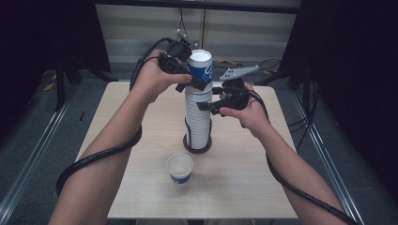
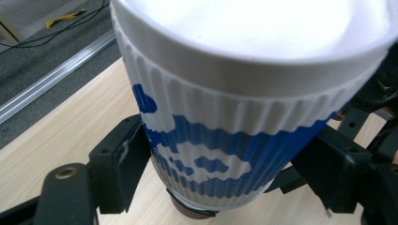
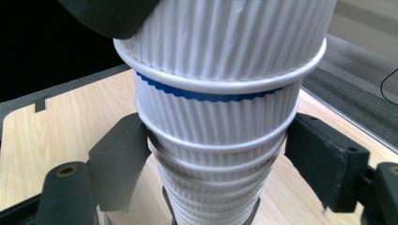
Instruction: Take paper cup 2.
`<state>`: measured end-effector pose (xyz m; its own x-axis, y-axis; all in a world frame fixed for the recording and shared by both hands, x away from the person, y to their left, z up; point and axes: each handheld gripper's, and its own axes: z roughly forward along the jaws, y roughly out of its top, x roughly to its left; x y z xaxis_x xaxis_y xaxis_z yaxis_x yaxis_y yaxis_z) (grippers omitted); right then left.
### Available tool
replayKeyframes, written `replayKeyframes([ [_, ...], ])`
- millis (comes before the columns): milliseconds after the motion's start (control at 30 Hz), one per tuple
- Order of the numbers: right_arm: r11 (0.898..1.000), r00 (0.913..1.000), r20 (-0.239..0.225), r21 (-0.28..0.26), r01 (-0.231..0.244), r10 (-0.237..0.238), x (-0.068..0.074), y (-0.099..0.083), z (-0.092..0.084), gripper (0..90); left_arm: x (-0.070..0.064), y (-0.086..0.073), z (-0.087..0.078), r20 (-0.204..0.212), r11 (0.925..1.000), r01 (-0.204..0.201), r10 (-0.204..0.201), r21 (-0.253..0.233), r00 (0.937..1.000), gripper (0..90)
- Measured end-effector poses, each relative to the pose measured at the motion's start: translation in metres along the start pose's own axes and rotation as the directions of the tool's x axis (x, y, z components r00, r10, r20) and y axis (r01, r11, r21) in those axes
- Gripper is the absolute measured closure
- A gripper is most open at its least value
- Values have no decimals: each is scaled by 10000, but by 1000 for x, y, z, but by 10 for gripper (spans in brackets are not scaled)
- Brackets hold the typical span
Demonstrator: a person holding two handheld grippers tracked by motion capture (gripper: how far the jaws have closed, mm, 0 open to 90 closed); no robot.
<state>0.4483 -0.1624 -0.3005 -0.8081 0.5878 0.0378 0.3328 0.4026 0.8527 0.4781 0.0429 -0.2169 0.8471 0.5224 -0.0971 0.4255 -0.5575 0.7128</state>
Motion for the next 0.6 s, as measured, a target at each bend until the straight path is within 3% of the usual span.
replayKeyframes([
  [133, 10000, 10000, -2, -26, -23, 23, 0, 0, 0, 217, 0, 0, -1, 19, 10000, 6, -6, -46, 10000, 225],
  [267, 10000, 10000, 28, -5, -8, 8, 1, 0, 0, 217, 1, 3, -8, 144, 9980, 251, -243, -572, 9996, 233],
  [400, 10000, 10000, 22, 10, -6, 6, 1, 0, 0, 216, 1, 4, -9, 90, 9993, 168, -165, -328, 9998, 233],
  [600, 10000, 10000, 43, -60, -61, 61, 1, -1, 0, 217, 0, 5, -10, 79, 9984, 225, -221, -524, 9997, 233],
])
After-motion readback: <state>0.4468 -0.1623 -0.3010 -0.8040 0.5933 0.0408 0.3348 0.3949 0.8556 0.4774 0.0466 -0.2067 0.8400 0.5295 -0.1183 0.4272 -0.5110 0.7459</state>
